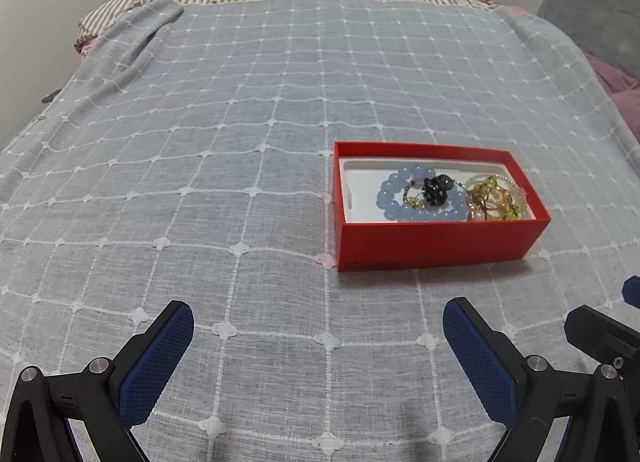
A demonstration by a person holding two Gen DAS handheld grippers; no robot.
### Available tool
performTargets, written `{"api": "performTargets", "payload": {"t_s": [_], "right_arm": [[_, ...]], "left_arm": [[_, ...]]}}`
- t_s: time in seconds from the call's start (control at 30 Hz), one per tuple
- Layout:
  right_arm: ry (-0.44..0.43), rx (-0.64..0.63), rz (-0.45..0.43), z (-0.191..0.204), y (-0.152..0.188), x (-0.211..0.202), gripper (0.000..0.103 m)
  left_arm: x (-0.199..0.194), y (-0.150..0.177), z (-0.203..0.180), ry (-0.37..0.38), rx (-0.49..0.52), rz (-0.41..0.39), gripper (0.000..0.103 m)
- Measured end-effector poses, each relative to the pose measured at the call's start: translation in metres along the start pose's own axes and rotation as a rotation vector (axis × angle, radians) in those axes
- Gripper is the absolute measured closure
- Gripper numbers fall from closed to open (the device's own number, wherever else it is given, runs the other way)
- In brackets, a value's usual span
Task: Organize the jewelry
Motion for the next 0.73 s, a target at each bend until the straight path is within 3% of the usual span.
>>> {"api": "performTargets", "payload": {"t_s": [0.73], "right_arm": [[0.026,-0.024,-0.032,0.0013,0.0,-0.0037,0.017]], "left_arm": [[-0.0021,-0.001,-0.0028,0.01,0.006,-0.01,0.001]]}}
Point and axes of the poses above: each gripper's, at about its wrist camera, not at the fingertips, and x roughly the way its jaws point, z to its left, y to its underside, the point moved 6 cm from there along x, roughly the way its jaws point, and after that the axes turned 15 degrees about x, right-handed, at the moved point
